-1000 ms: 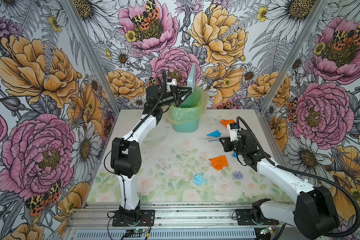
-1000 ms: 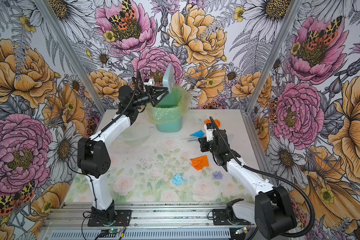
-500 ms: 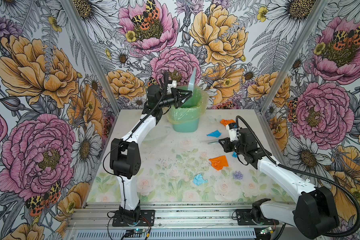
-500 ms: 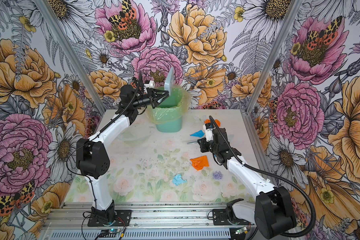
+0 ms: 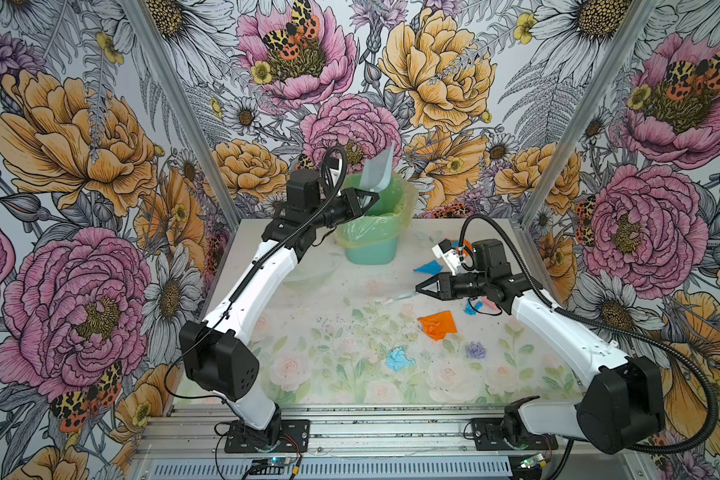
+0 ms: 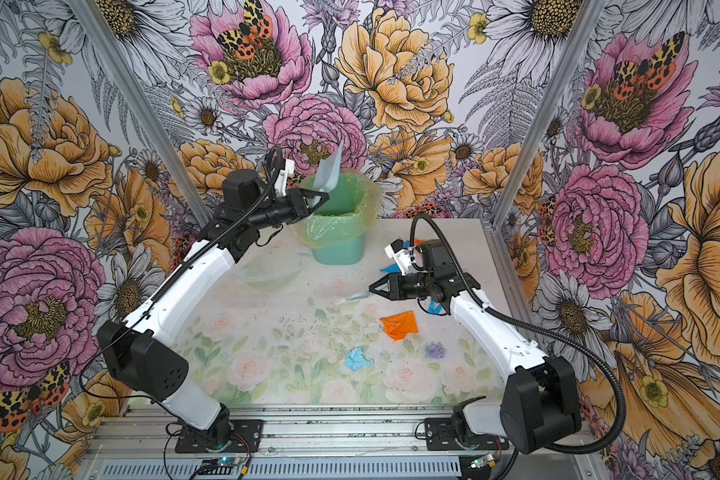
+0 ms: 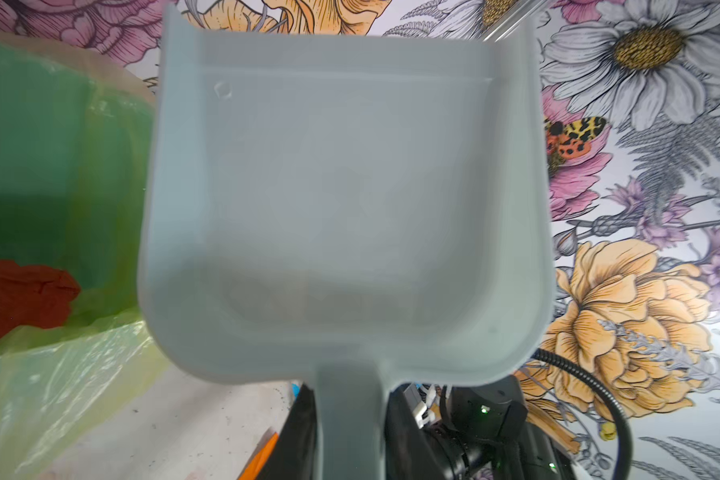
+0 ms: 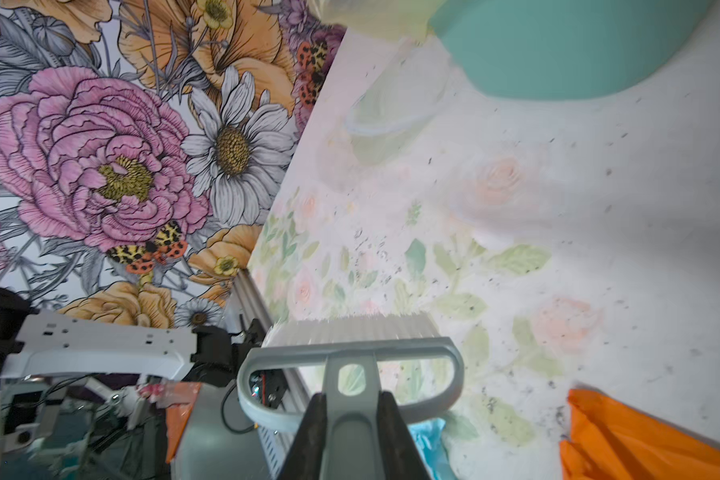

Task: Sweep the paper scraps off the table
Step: 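Lower the dustpan while the right gripper moves the brush toward the blue scrap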

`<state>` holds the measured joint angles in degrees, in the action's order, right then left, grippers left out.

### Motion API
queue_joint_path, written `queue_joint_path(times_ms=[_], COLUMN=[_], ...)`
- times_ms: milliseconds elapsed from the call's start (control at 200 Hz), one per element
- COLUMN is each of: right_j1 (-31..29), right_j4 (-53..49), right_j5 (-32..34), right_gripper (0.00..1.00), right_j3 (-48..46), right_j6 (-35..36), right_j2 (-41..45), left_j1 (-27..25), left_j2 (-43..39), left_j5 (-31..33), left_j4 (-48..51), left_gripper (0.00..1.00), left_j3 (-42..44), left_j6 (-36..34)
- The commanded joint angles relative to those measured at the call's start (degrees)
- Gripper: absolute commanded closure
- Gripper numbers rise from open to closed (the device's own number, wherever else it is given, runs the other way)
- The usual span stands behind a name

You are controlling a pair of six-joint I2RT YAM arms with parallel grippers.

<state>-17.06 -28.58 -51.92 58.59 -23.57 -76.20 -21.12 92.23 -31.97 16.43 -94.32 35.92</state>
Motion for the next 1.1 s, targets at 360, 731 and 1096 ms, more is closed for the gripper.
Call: queue_joint_path(times_ms=[360, 731, 1096], right_j1=[-12.01, -12.96, -11.52], right_j4=[-12.05, -13.69, -13.58], right_j5=[-3.75, 7.31, 23.59], right_gripper=[1.00, 1.00, 1.00], right_j3=[-11.21, -11.73, 4.62], right_j6=[-11.51, -9.36, -0.94], right_j2=[7.56, -2.71, -15.88], left_j1=[-0.32, -4.01, -6.03], left_j2=[-10.37, -15.74, -19.57], left_j5=[18.86, 25.15, 27.56], left_j4=[3.88, 5.84, 8.84], left_gripper=[1.00, 1.00, 1.00], left_j3=[19.88, 24.78, 27.44], left_j6=[-13.30, -19.30, -21.91])
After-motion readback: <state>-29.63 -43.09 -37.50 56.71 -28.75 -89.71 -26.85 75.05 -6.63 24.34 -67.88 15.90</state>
